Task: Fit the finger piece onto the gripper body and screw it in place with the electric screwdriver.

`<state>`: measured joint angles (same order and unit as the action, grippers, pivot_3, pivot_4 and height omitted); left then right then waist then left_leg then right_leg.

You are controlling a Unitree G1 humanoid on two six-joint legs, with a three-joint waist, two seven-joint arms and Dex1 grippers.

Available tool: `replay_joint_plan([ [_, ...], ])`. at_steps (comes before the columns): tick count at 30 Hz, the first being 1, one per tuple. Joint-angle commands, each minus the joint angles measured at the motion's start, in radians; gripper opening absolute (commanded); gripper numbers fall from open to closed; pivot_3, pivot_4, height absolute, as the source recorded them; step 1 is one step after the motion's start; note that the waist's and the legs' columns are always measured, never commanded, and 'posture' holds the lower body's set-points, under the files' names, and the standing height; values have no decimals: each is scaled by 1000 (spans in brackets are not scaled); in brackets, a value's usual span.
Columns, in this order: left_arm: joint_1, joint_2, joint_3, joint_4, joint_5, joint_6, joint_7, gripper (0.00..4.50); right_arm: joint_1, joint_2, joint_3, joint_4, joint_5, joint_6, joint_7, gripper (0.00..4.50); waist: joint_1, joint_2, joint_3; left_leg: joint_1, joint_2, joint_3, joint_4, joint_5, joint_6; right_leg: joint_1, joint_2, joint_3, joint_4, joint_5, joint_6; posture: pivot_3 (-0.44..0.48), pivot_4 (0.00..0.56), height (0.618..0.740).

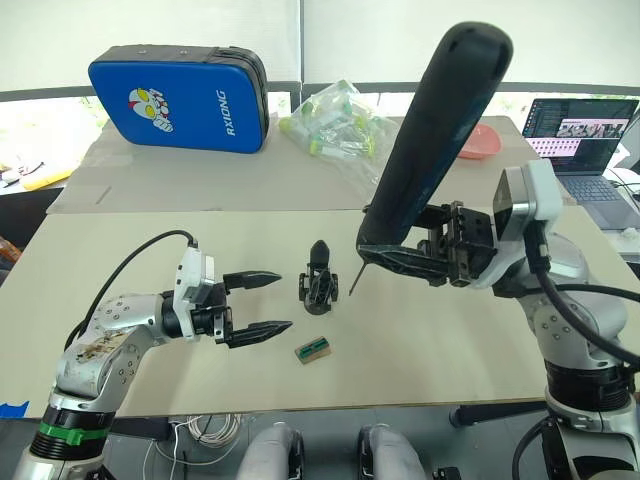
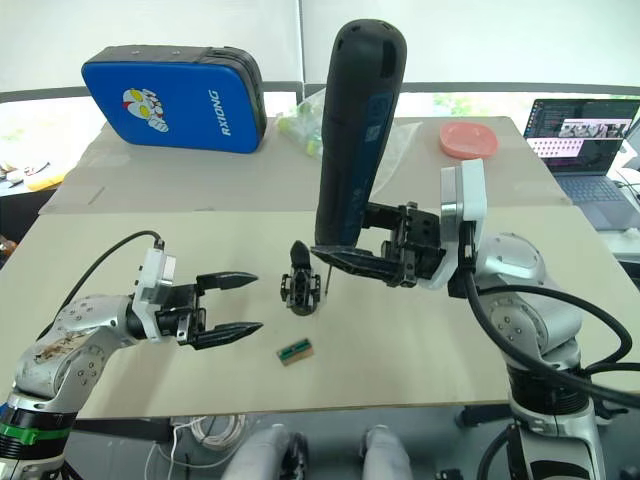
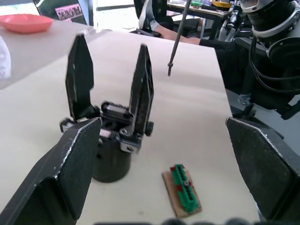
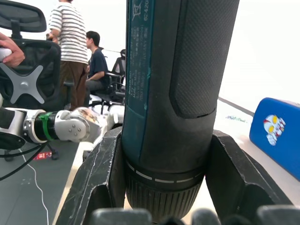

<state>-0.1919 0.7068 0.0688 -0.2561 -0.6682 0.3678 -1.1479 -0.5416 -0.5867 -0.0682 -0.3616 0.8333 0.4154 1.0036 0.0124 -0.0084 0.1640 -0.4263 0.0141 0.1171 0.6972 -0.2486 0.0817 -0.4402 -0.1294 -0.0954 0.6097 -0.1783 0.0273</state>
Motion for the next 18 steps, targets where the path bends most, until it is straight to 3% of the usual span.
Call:
replay_joint_plan([
  [1, -21, 10, 43, 7, 3, -15, 5, 4500, -59, 4, -57, 31, 16, -23, 2, 1966, 0, 0, 0, 0, 0, 0, 0, 0, 0, 0, 0, 0, 0, 0, 0, 0, 150, 740],
  [12, -39, -17, 24, 85, 96, -84, 15, 4500, -237, 128, 27, 210, -65, -19, -26, 1966, -3, 0, 1, 0, 0, 1, -2, 3, -4, -1, 1, 0, 0, 0, 0, 0, 150, 740],
  [18, -38, -42, 6, 112, 133, -115, 7, 4500, -264, 193, 76, 231, -94, -10, -10, 1966, -2, 0, 1, -1, 0, 1, -2, 4, -6, -1, 1, 0, 0, 0, 0, 0, 150, 740],
])
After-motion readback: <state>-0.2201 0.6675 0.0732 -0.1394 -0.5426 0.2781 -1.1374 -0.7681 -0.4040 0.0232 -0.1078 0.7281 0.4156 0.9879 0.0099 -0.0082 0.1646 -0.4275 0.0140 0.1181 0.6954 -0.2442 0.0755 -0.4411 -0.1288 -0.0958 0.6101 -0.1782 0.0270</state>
